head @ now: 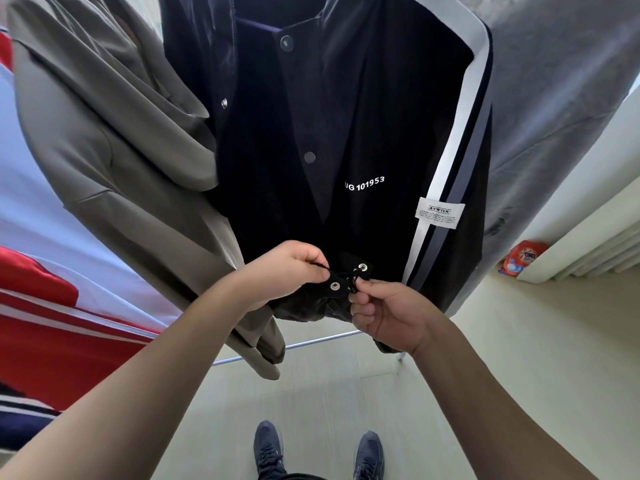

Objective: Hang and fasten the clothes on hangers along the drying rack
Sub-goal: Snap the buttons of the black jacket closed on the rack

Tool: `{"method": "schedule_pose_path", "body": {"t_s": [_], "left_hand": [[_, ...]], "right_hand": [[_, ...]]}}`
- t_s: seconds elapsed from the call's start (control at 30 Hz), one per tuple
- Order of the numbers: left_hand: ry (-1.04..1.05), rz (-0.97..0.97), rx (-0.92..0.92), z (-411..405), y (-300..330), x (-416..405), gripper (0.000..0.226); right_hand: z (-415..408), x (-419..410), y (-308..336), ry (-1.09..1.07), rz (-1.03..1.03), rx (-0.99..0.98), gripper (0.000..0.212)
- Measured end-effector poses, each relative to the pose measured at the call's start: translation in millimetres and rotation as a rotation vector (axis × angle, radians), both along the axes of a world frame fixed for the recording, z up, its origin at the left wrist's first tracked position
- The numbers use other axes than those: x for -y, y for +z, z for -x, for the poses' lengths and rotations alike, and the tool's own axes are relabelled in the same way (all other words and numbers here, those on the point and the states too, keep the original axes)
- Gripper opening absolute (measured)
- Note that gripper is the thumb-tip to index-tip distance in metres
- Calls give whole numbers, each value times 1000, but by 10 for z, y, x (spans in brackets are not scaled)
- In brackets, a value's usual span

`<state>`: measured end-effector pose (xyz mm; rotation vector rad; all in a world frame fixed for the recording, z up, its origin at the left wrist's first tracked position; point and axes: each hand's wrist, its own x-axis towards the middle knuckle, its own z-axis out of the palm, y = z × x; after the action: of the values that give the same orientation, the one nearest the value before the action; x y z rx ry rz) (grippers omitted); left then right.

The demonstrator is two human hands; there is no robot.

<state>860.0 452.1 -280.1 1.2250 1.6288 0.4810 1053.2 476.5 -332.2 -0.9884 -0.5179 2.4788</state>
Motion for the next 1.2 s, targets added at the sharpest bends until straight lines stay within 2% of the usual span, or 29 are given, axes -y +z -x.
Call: {"method": "schedule_pose_path", "body": {"t_s": [0.13,0.3,0.47,0.9,1.0,1.1,1.2], "left_hand": [[-41,-52,-26,4,54,32,15],[-21,-135,-63,4,139,50,17],[-46,-170,-103,-17,198,70,19],[-90,-232,-246,-25,224,108,20],[-91,-233,-242,-22,226,121,20],[-97,-230,-244,-34,242,130,20],[-103,-226,-244,-34,243,139,19]], "right_hand": [[-4,14,12,25,-15,-45,28],[7,18,51,54,-52,-39,15],[5,31,78,62,-81,-18,22],[-11,58,125,62,-85,6,8],[-8,65,144,70,-98,16,14],[-7,73,152,73,-109,33,31],[7,81,179,78,-119,47,31]]}}
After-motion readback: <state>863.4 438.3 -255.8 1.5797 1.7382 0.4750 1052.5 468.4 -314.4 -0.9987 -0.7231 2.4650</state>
